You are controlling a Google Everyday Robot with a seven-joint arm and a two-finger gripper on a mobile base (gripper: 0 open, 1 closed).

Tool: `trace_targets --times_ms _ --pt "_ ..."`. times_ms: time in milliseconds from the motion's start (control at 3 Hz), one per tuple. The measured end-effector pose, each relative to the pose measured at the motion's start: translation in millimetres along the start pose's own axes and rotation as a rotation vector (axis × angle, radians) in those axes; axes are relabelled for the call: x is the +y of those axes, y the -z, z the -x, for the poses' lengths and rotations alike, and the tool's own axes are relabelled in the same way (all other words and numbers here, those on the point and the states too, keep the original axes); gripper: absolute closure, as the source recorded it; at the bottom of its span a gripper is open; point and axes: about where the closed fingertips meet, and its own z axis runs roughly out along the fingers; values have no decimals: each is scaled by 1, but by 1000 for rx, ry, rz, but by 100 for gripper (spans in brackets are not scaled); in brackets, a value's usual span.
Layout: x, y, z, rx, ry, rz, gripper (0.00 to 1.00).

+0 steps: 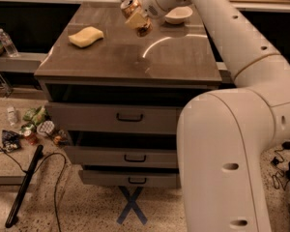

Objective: Knock orange can over

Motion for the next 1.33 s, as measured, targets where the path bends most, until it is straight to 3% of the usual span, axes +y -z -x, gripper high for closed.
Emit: trace_targets --times_ms 333,667,1000,1333 --pt "20 20 -22 231 146 63 100" --pt "47 31 -54 477 289 186 98" --pt "66 31 -68 583 348 280 68" --pt "76 28 -68 602 363 325 37"
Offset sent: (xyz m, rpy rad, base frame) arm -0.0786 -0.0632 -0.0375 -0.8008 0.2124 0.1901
